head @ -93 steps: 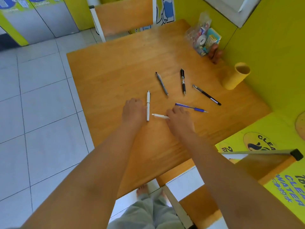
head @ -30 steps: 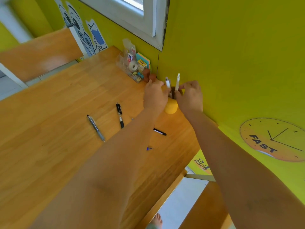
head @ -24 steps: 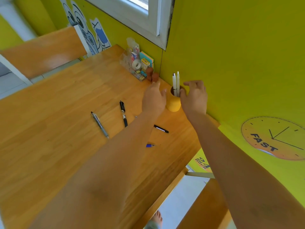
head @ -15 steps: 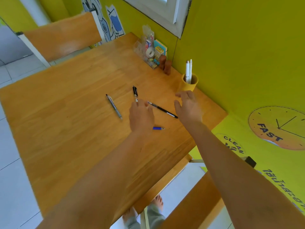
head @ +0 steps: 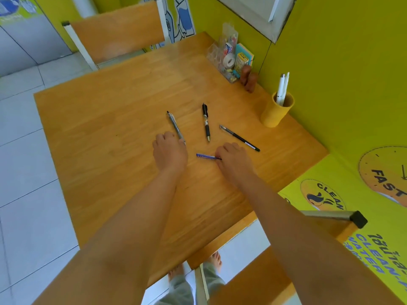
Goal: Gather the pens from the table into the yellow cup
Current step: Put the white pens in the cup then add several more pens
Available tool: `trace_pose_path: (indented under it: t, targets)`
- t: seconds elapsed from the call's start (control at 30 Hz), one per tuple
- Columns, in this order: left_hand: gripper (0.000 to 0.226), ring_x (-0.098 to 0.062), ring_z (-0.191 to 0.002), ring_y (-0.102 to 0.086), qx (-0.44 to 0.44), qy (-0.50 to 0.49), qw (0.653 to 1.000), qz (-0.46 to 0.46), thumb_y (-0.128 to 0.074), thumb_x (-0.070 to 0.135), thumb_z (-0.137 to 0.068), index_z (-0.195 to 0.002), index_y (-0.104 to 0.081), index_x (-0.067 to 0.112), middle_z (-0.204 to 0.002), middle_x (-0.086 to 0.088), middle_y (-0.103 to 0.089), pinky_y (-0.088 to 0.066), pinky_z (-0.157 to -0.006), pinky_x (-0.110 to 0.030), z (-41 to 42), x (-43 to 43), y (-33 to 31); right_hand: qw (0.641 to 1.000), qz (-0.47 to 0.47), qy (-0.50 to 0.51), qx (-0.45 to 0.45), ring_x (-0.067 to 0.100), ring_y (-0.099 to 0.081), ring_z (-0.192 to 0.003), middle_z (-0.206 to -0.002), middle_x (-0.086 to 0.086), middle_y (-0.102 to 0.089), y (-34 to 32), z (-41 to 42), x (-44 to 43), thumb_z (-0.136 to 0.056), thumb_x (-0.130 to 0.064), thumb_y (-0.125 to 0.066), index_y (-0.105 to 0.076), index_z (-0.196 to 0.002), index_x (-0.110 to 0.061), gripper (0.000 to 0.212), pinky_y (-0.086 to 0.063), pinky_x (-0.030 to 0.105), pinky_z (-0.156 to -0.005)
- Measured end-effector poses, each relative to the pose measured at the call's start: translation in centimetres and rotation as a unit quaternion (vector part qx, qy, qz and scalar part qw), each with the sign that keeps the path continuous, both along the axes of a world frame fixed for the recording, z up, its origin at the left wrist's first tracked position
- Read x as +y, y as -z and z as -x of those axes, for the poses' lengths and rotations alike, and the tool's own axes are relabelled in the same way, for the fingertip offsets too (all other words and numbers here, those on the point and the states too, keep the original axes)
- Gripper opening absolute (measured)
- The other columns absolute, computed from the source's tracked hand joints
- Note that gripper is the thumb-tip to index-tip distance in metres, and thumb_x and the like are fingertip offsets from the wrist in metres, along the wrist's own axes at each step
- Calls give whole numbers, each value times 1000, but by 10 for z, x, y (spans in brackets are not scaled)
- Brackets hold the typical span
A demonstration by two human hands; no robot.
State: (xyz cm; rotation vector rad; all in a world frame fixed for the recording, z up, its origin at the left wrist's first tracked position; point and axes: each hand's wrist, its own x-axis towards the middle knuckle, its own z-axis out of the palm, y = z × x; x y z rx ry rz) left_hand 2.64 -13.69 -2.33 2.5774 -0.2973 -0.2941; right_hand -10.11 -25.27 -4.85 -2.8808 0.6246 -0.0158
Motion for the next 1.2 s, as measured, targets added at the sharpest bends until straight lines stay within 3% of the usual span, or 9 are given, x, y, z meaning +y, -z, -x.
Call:
trace_pose_path:
  t: [0.27,0.53,0.73,0.83,0.9,0.97,1.0,1.07,1.2]
  targets:
    - [41,-31,-124,-45,-25,0,999,-33,-49,31,-99,-132,-51,6,-134,-13,-50,-39,-100,-39,-35,-18,8,983,-15,168,-73,29,-58,-99,-111,12,-61,-6,-9,-38,-96,-24,-53,-60,-112,-8,24,-51,41,-86]
    - [56,-33,-132,-40,-42,7,991,-128,-52,41,-97,-136,-42,2,-140,-16,-46,-35,-105,-41,-63,-40,18,986,58,158,-10,30,-57,-99,-109,13,-61,3,-24,-63,-93,-13,-53,-60,-110,-8,19,-48,39,-84]
    - [36,-33,-123,-48,-6,2,990,-143,-50,28,-98,-122,-57,3,-127,-14,-59,-42,-96,-40,-74,-50,20,981,114,150,37,29,-55,-101,-103,8,-63,-1,-33,-66,-92,-15,-57,-60,-104,-12,13,-42,38,-84]
    - [28,-34,-108,-58,37,-12,995,-91,-47,23,-98,-106,-65,3,-111,-14,-66,-43,-73,-38,-78,-53,15,982,109,152,35,28,-55,-103,-105,7,-63,-4,-33,-66,-92,-16,-56,-61,-105,-13,14,-42,38,-88]
    - [31,-28,-80,-63,58,-25,997,-42,-46,26,-100,-86,-65,6,-84,-10,-66,-39,-57,-32,-77,-55,7,982,86,167,1,28,-56,-102,-106,8,-63,-8,-31,-65,-94,-17,-54,-62,-106,-12,16,-43,38,-87]
    - [44,-24,-57,-56,84,-40,995,42,-48,29,-101,-61,-52,11,-59,-3,-52,-39,-52,-28,-73,-56,-2,981,40,188,-34,29,-58,-97,-105,10,-63,-17,-29,-62,-96,-22,-52,-61,-107,-10,19,-46,39,-83]
    - [47,-25,-59,-61,112,-47,987,108,-50,28,-100,-56,-48,13,-57,-2,-52,-47,-56,-29,-70,-57,-5,978,7,204,-50,29,-59,-94,-104,10,-63,-23,-28,-61,-96,-24,-52,-61,-107,-9,20,-48,40,-78]
    - [38,-27,-73,-71,193,-65,947,248,-54,23,-98,-62,-55,14,-72,-7,-67,-60,-70,-36,-63,-57,-11,963,-73,245,-83,30,-62,-89,-102,11,-64,-34,-26,-60,-96,-26,-54,-60,-106,-10,20,-50,39,-71]
    - [8,-22,-67,-68,333,-46,862,380,-55,7,-97,-98,-58,-1,-87,-19,-68,-59,-51,-24,-39,-62,-31,920,-194,298,-162,25,-65,-87,-95,6,-70,-55,-19,-59,-93,-26,-57,-62,-102,-14,16,-53,39,-73]
